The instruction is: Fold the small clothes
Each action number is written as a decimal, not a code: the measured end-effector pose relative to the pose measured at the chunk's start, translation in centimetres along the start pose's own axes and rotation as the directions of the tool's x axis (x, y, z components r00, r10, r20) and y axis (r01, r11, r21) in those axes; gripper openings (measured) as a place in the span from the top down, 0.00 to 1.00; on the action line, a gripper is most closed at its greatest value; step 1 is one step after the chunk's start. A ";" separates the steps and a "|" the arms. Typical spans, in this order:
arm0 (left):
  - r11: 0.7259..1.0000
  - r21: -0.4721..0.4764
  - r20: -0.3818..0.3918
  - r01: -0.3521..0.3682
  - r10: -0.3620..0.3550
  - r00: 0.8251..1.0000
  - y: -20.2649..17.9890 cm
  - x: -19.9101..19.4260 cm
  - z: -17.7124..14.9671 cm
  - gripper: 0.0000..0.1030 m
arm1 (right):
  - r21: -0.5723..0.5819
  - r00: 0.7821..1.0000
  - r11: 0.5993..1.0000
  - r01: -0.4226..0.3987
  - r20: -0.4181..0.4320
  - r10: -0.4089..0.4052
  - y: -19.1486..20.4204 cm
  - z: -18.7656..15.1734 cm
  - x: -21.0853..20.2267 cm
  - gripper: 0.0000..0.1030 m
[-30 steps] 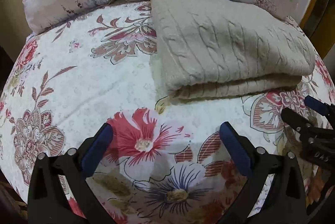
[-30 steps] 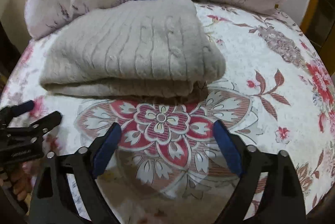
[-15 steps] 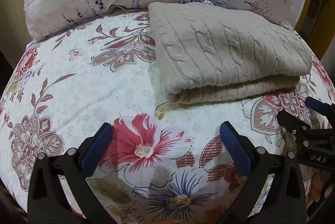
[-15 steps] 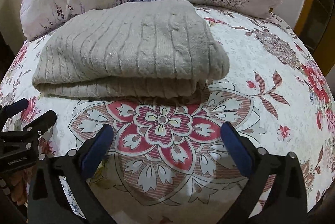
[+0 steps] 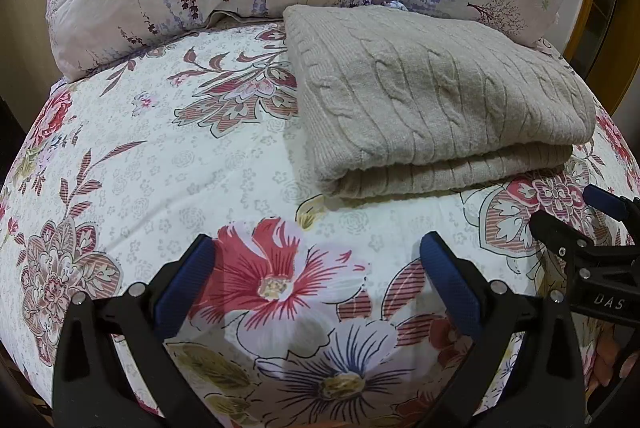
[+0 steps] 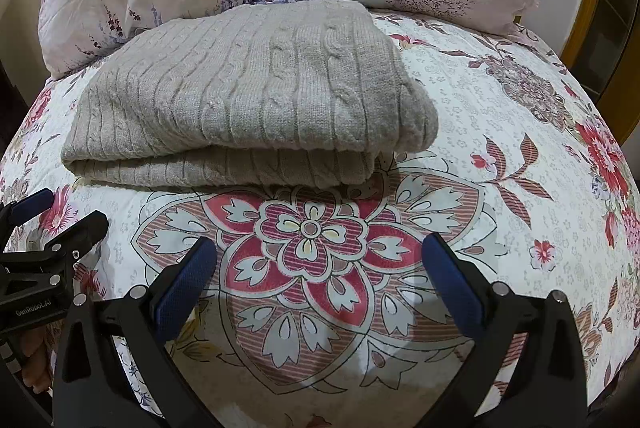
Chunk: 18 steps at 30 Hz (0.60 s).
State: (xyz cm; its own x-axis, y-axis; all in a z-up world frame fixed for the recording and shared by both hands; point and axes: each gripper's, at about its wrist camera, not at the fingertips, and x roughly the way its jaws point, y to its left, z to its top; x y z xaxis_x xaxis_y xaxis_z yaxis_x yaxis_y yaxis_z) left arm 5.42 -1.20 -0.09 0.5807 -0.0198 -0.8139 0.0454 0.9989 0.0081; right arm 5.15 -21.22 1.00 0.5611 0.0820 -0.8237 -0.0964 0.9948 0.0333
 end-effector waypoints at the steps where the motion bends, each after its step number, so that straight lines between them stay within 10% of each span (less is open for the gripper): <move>1: 1.000 0.000 0.000 0.000 0.000 1.000 0.0 0.0 0.0 0.02 | 0.000 1.000 1.000 0.000 0.000 0.000 0.0 0.0 0.0 0.01; 18: 1.000 -0.002 -0.004 -0.002 0.002 1.000 0.1 0.0 0.2 0.02 | 0.001 1.000 1.000 0.001 0.001 -0.001 0.0 0.0 0.0 0.01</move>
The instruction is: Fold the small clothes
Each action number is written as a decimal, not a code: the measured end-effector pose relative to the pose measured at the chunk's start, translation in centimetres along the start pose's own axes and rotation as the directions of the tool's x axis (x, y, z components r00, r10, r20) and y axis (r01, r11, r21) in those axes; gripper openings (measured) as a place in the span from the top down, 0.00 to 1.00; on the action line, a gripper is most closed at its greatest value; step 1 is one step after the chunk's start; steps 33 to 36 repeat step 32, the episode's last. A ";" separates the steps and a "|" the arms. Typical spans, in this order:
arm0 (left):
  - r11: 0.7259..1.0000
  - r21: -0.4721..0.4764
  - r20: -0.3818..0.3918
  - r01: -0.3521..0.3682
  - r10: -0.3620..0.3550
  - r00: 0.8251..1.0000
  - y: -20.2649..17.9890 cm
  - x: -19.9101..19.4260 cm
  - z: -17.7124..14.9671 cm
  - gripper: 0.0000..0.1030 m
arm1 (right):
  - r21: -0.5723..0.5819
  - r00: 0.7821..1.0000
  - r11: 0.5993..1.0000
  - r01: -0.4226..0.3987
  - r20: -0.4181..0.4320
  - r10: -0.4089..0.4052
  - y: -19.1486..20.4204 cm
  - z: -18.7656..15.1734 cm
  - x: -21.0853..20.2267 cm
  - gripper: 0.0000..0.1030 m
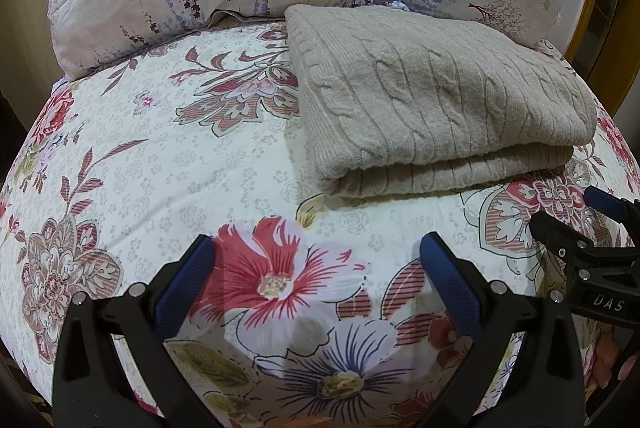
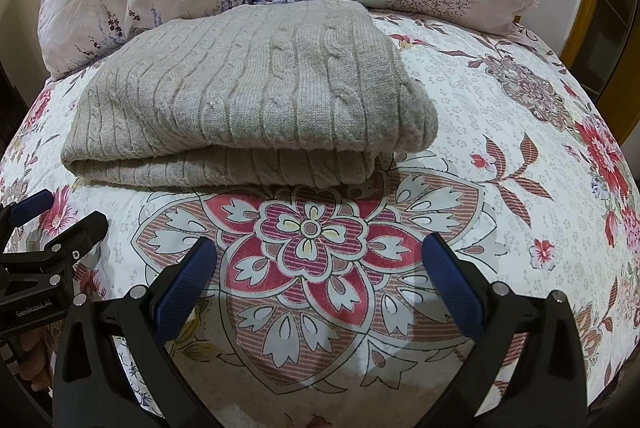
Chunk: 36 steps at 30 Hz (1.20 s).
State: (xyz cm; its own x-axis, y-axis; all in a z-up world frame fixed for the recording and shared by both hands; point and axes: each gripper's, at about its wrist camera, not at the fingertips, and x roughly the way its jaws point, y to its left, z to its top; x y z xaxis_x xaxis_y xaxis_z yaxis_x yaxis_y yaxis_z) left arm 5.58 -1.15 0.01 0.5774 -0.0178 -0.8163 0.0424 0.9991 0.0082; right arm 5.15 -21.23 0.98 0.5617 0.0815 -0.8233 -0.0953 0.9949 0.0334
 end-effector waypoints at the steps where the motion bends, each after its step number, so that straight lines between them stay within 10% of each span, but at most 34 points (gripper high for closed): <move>1: 1.000 -0.001 -0.001 -0.001 0.001 1.000 0.0 0.0 0.0 0.02 | 0.000 1.000 1.000 0.000 0.000 0.000 0.0 0.0 0.0 0.01; 36: 1.000 -0.016 -0.025 -0.012 0.012 1.000 -0.2 0.2 0.0 0.02 | 0.002 1.000 1.000 0.001 0.001 -0.001 0.0 0.0 0.0 0.01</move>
